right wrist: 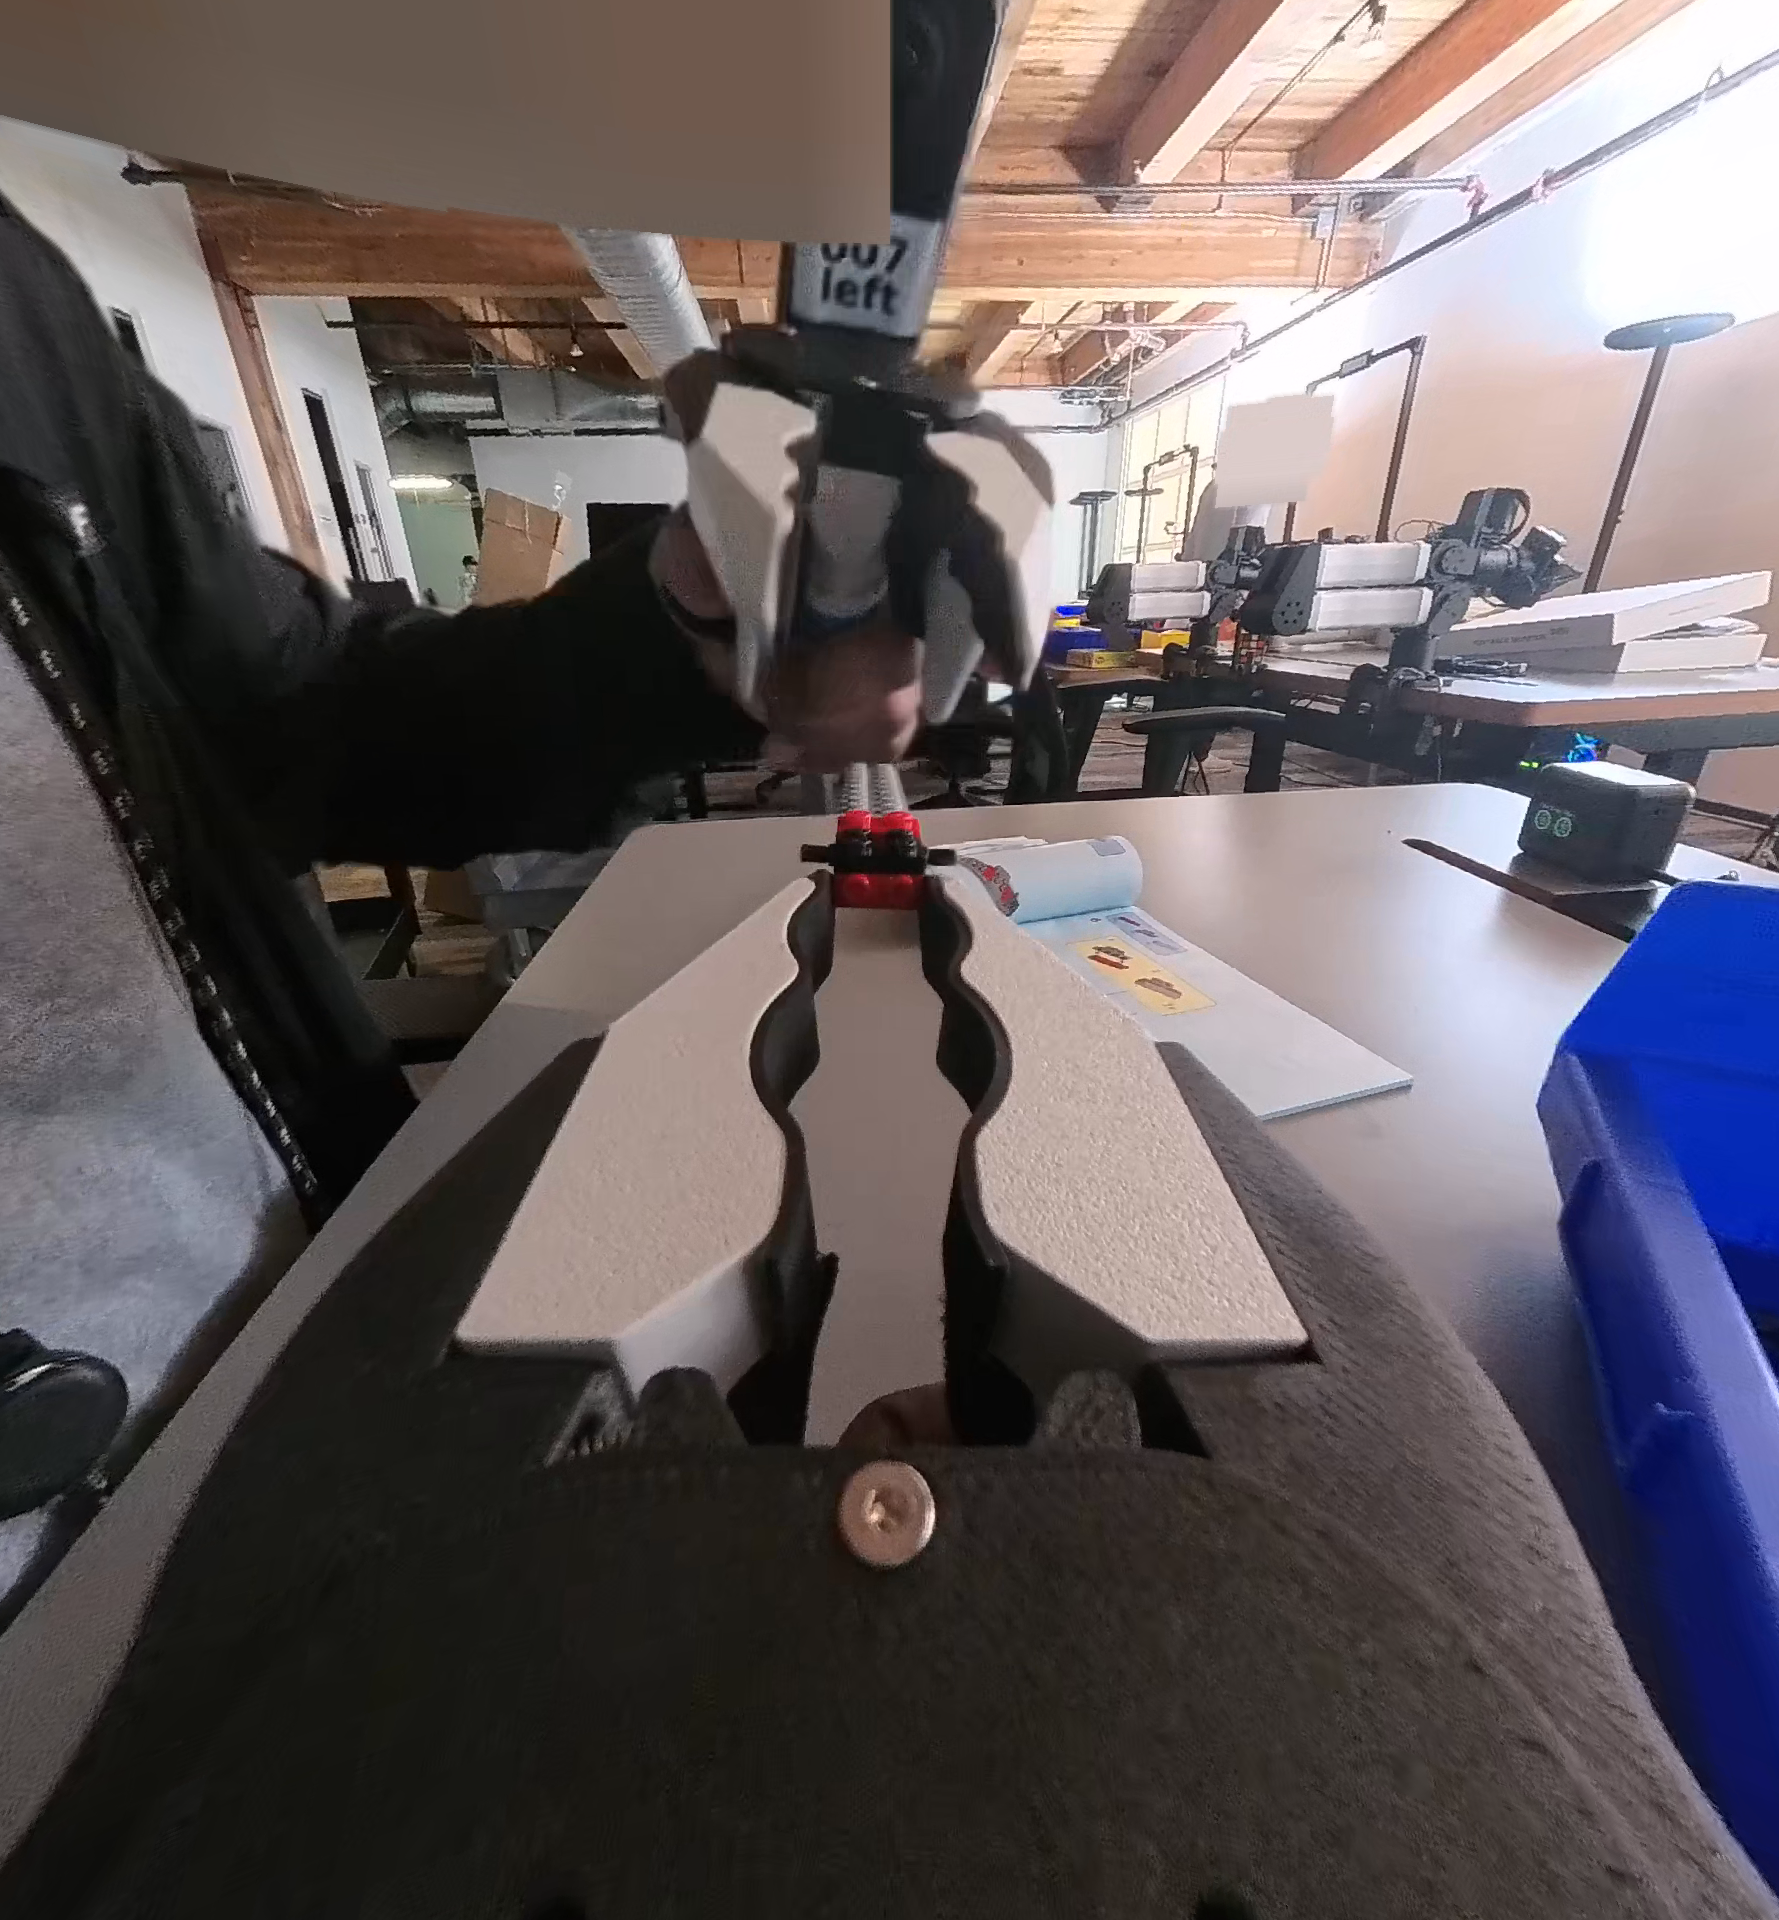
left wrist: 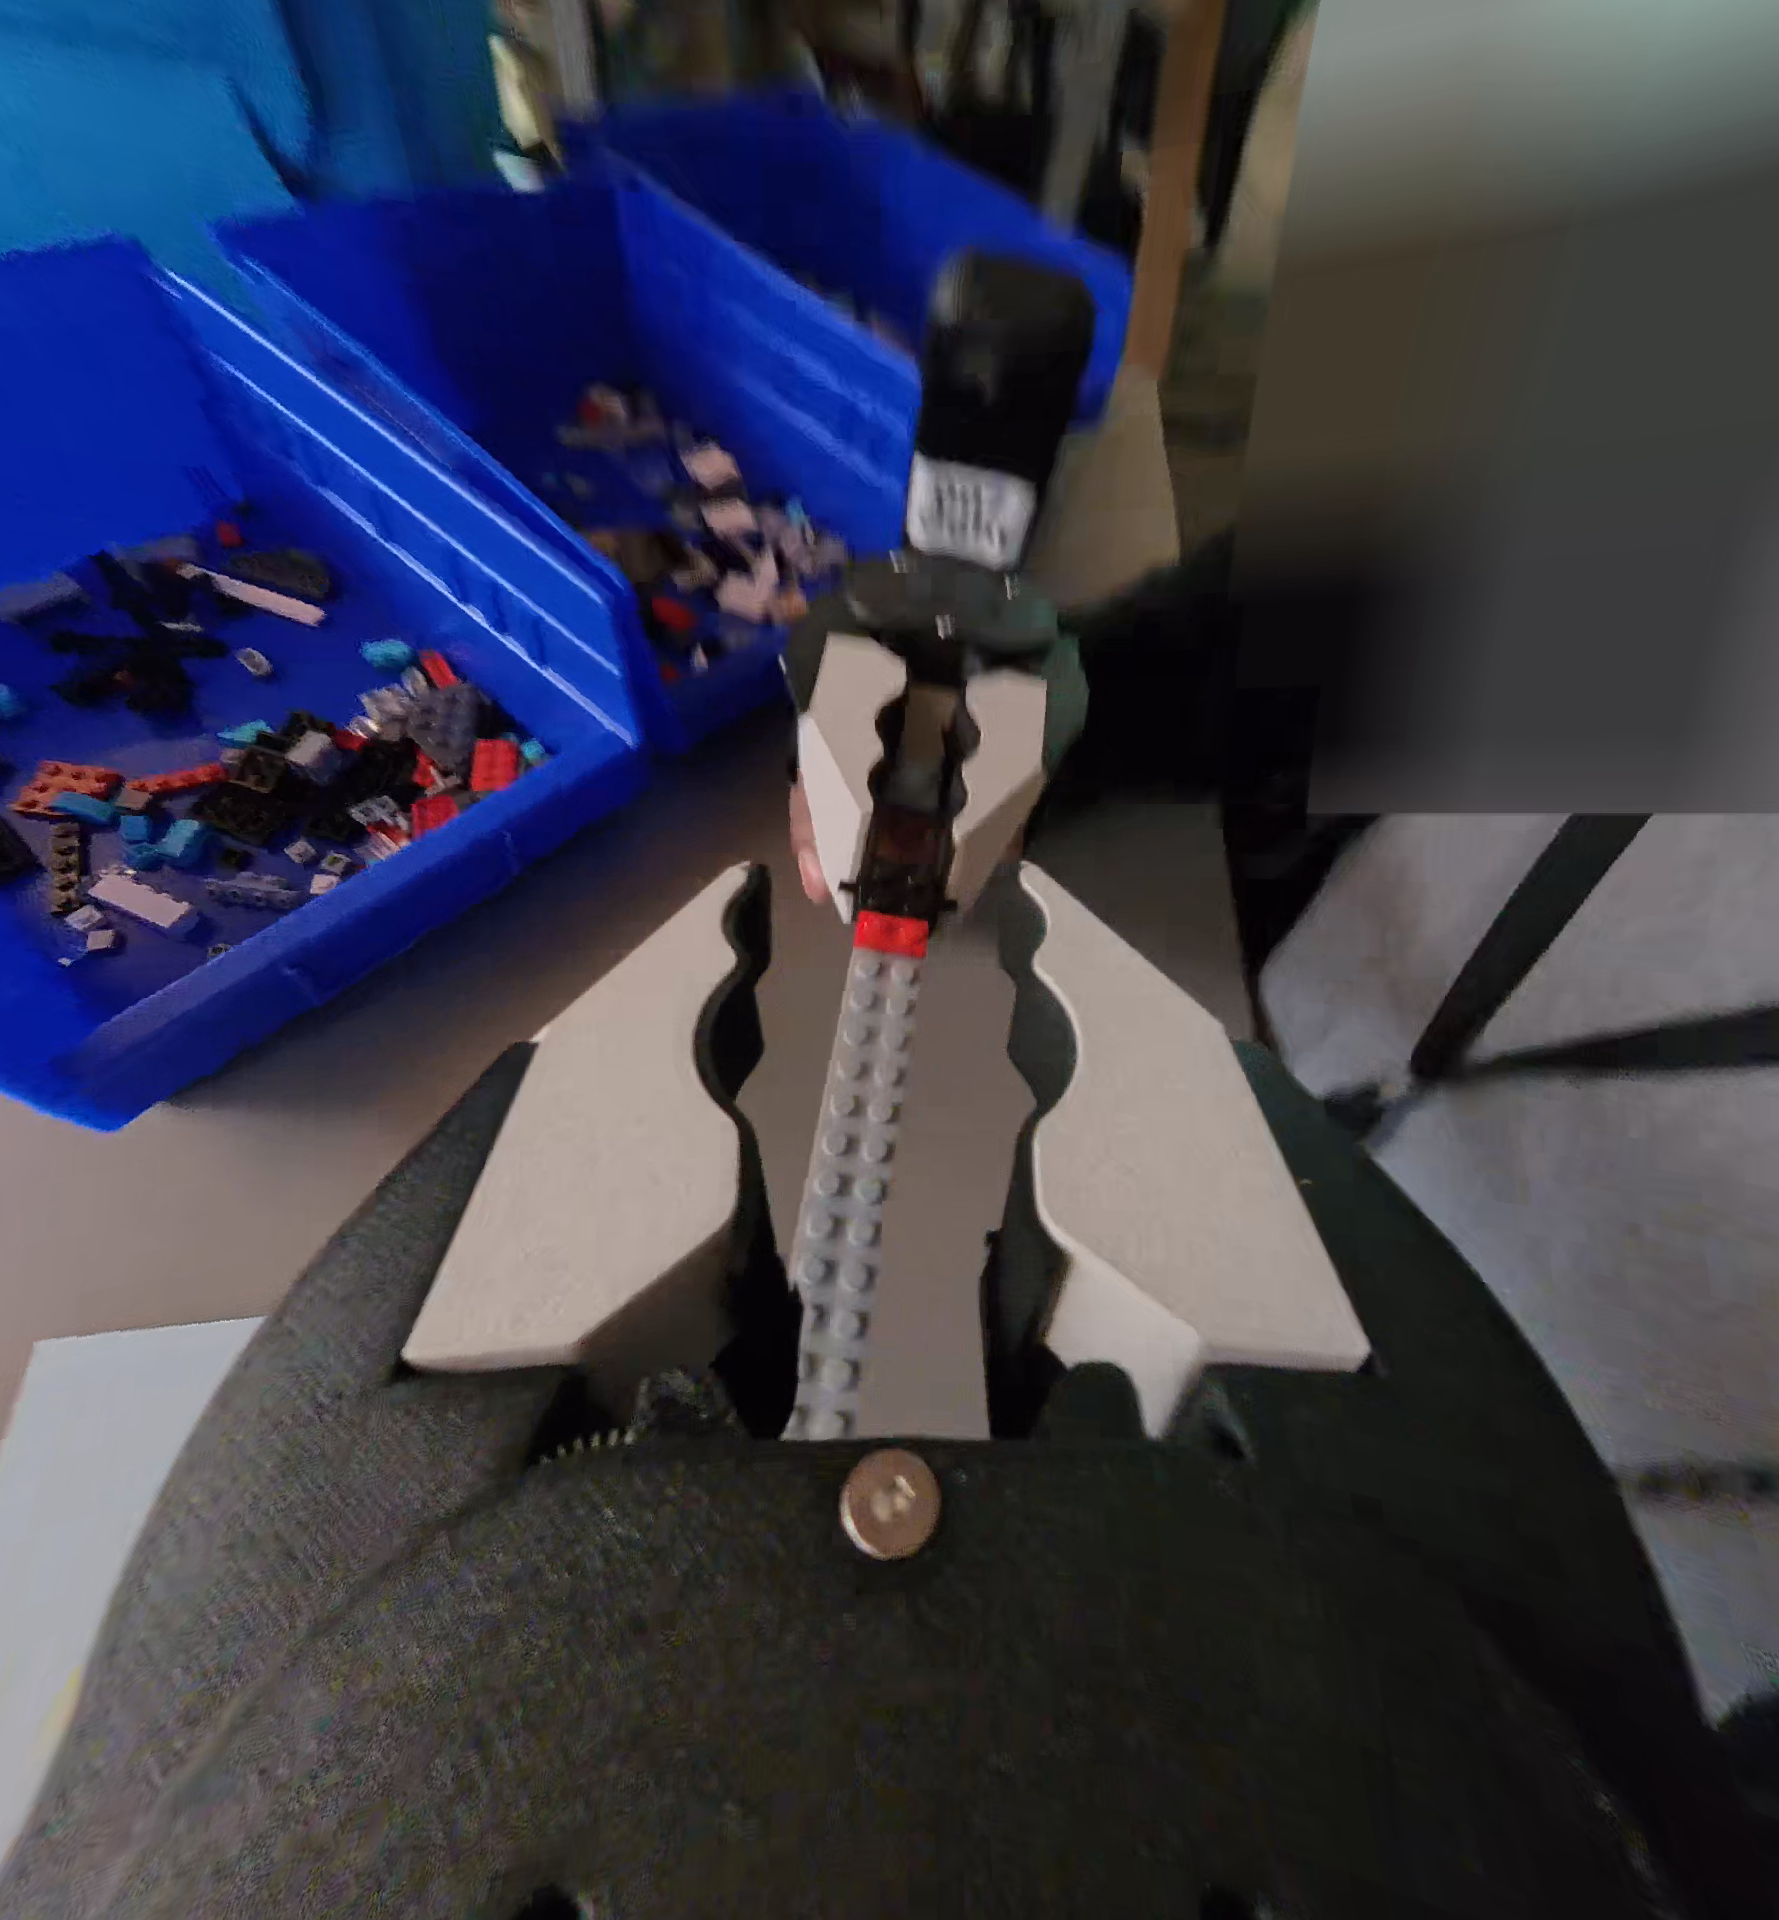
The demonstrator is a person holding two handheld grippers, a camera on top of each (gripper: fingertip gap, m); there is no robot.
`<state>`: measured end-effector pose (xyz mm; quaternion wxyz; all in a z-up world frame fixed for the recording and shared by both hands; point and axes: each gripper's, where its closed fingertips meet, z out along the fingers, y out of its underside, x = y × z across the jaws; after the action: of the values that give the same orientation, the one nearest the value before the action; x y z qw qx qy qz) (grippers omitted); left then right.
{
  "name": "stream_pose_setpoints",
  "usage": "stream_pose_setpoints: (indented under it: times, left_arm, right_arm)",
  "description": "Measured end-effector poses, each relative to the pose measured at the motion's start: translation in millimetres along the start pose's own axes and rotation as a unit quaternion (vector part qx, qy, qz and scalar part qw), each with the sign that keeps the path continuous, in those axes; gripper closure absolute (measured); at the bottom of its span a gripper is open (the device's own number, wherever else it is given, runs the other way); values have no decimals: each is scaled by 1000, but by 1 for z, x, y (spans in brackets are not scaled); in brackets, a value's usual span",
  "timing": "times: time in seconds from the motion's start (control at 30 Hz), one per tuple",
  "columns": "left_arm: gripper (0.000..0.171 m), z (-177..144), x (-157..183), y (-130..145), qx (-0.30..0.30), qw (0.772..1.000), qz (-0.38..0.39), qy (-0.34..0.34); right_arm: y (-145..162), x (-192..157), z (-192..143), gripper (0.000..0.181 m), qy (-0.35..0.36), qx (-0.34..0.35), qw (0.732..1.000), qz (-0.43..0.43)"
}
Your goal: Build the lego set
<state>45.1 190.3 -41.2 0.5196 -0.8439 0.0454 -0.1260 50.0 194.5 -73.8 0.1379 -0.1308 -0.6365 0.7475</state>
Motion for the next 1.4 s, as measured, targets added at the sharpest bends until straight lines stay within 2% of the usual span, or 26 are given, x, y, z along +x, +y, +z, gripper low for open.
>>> stream_pose_setpoints:
  times: [0.07,0.1,0.17,0.23,0.3,0.37,0.47,0.53,0.67,0.8,1.03,1.2,1.4]
  left_arm:
    - [123,-19,-6,-19,110,990,-83,-31]
    - [123,-33,-10,-26,173,974,-138,-49]
    - [123,-62,-17,-26,289,921,-248,-84]
    - [124,-79,-19,-6,355,868,-323,-125]
    - [125,-83,-14,17,384,829,-377,-152]
    - [123,-74,-8,34,395,800,-424,-155]
    - [111,-44,-4,43,393,773,-487,-108]
    - [110,-25,-4,39,398,755,-517,-60]
    - [113,4,-7,29,390,743,-543,-12]
    - [124,19,-8,22,379,750,-542,-6]
    - [139,20,-14,18,386,747,-542,-7]
    - [158,20,-14,20,387,746,-542,-4]
    - [159,19,-11,20,394,749,-532,2]
  right_arm:
    - [-1,4,-1,162,10,3,1000,0]
    - [-1,6,-1,162,17,4,1000,0]
    - [-2,10,-2,162,29,8,1000,-1]
    - [-3,13,-3,162,40,12,999,-4]
    - [-4,15,-3,162,50,15,999,-9]
    - [-5,16,-3,162,58,17,998,-15]
    - [-5,15,-2,162,65,19,997,-31]
    - [-5,12,-1,162,65,18,997,-42]
    - [-4,11,1,162,70,15,996,-57]
    - [-4,12,1,162,79,12,995,-65]
    - [-2,10,2,162,83,6,993,-80]
    - [0,7,5,162,83,-1,992,-99]
    - [-1,5,6,162,85,0,989,-117]
